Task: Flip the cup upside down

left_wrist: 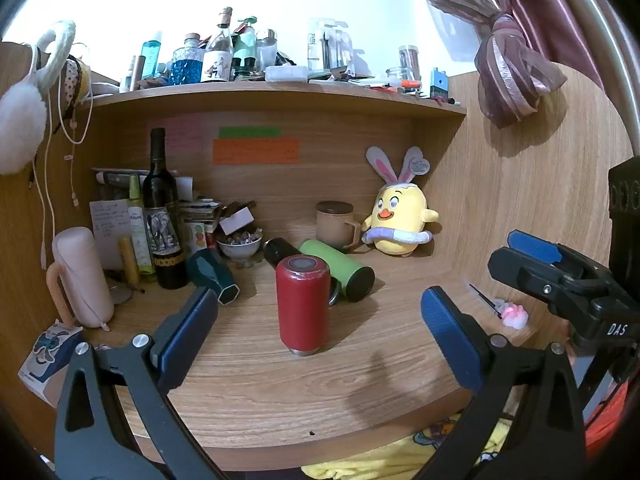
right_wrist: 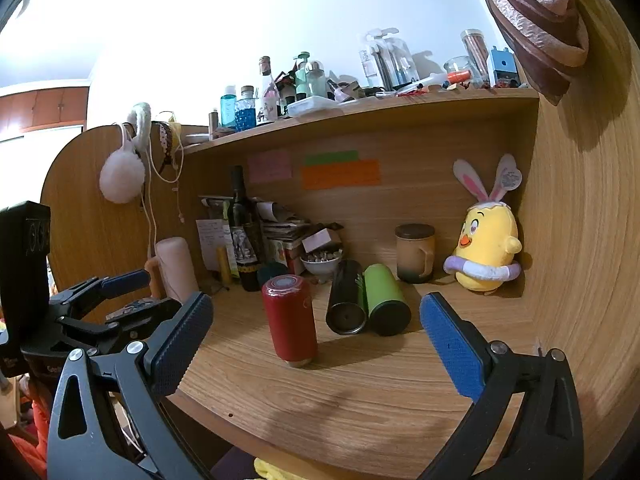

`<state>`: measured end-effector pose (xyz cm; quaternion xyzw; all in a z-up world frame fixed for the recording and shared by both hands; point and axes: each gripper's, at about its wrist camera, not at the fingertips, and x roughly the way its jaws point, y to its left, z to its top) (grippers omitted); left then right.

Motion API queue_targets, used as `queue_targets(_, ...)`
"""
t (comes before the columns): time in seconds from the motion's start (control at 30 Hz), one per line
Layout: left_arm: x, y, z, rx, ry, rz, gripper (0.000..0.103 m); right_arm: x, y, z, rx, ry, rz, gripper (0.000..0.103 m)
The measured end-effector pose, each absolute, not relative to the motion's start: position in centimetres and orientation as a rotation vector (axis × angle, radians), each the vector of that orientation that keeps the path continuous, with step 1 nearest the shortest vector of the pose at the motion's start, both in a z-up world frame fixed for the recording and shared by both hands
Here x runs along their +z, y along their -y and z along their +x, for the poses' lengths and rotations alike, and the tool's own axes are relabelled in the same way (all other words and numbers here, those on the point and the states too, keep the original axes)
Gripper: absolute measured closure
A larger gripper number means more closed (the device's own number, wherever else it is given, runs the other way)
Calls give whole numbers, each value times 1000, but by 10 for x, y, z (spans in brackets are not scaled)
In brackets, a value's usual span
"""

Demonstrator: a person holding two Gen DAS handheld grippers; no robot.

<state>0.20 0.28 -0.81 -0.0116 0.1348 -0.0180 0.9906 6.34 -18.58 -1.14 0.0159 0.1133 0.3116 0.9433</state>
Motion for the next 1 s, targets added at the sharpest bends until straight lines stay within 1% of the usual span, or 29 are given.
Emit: queue_targets(1.0,-8,1,-3,-29,-250,-4,0,-10,191,60,618,-225,40,0)
